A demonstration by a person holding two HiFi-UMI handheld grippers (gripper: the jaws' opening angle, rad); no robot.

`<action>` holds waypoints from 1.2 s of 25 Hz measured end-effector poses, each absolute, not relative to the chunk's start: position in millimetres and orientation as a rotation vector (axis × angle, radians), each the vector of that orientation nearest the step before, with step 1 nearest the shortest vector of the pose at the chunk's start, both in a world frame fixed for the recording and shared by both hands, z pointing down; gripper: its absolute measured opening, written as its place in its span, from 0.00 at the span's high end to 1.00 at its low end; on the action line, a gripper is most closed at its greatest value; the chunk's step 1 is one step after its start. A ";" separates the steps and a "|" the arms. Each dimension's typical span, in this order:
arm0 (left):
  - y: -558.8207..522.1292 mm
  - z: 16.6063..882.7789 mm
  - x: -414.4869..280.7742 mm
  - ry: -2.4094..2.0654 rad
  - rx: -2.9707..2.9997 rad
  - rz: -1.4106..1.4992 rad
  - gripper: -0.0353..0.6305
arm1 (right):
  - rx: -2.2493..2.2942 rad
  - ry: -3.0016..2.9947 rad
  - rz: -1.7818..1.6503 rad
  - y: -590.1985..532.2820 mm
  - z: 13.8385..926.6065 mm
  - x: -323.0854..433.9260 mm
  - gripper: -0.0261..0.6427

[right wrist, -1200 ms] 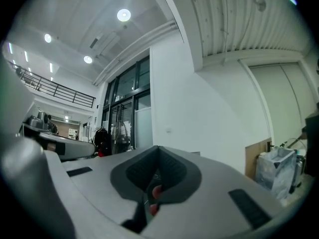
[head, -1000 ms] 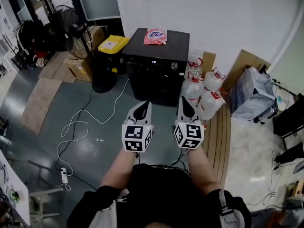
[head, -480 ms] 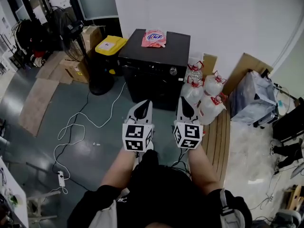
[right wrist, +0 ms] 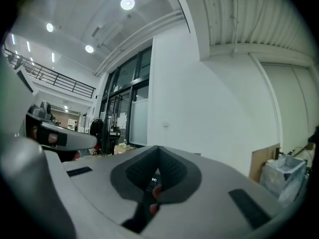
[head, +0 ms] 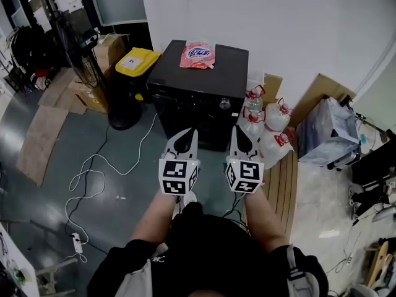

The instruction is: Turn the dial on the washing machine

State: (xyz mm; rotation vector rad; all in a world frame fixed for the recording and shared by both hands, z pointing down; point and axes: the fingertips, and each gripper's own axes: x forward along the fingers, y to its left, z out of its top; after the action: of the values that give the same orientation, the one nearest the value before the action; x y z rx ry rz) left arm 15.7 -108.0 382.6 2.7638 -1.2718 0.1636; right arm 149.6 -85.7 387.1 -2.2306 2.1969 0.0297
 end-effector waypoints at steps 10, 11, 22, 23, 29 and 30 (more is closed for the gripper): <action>-222.2 389.4 43.3 -1.146 2.794 0.209 0.93 | -2.317 2.137 -0.023 -191.9 395.8 170.3 0.96; -231.9 390.9 45.3 -1.134 2.794 0.211 0.93 | -2.327 2.132 -0.028 -200.8 397.7 171.7 0.96; -293.3 419.5 53.1 -1.069 2.764 0.249 0.93 | -2.449 2.213 -0.025 -261.2 435.0 180.9 0.96; -295.9 420.4 52.8 -1.079 2.757 0.247 0.93 | -2.456 2.248 -0.004 -265.0 439.0 181.6 0.96; -306.3 425.5 50.5 -1.183 2.682 0.230 0.93 | -2.443 2.551 0.113 -282.8 472.2 186.3 0.96; -307.7 427.1 50.5 -1.204 2.666 0.227 0.93 | -2.439 2.612 0.140 -286.1 479.5 188.3 0.95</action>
State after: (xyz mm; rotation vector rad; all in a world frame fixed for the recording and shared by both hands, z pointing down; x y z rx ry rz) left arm 50.5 -307.7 427.1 2.6661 -1.2041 0.2267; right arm 188.3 -286.1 479.5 -2.4385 2.6124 0.1399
